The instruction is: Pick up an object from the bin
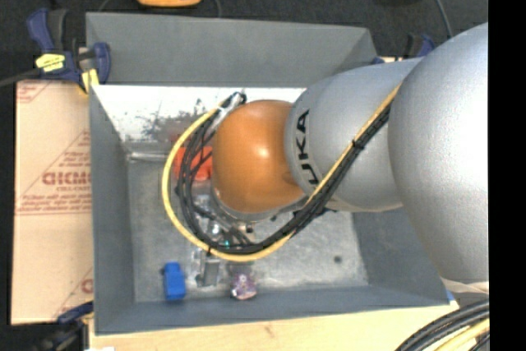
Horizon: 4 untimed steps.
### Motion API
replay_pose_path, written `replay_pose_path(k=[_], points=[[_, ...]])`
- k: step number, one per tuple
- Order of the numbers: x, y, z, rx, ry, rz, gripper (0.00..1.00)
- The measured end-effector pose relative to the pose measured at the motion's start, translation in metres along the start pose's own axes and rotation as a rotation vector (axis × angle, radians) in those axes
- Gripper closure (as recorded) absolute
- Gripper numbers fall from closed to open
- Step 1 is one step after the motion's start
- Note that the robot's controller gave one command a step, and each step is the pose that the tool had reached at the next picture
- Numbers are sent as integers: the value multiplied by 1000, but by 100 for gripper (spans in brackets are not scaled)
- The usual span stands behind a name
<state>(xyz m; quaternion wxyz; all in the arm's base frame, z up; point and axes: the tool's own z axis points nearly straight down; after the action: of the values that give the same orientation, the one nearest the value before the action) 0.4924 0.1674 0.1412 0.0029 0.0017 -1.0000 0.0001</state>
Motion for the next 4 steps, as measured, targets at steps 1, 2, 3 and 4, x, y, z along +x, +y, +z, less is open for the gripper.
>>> replay_pose_path(k=[1, 2, 3, 4], points=[[15, 30, 61, -1, -4, 179, 0], [10, 29, 57, -8, -23, 188, 100], [13, 29, 58, -4, -13, 188, 0], [10, 45, 66, -4, -22, -236, 0]])
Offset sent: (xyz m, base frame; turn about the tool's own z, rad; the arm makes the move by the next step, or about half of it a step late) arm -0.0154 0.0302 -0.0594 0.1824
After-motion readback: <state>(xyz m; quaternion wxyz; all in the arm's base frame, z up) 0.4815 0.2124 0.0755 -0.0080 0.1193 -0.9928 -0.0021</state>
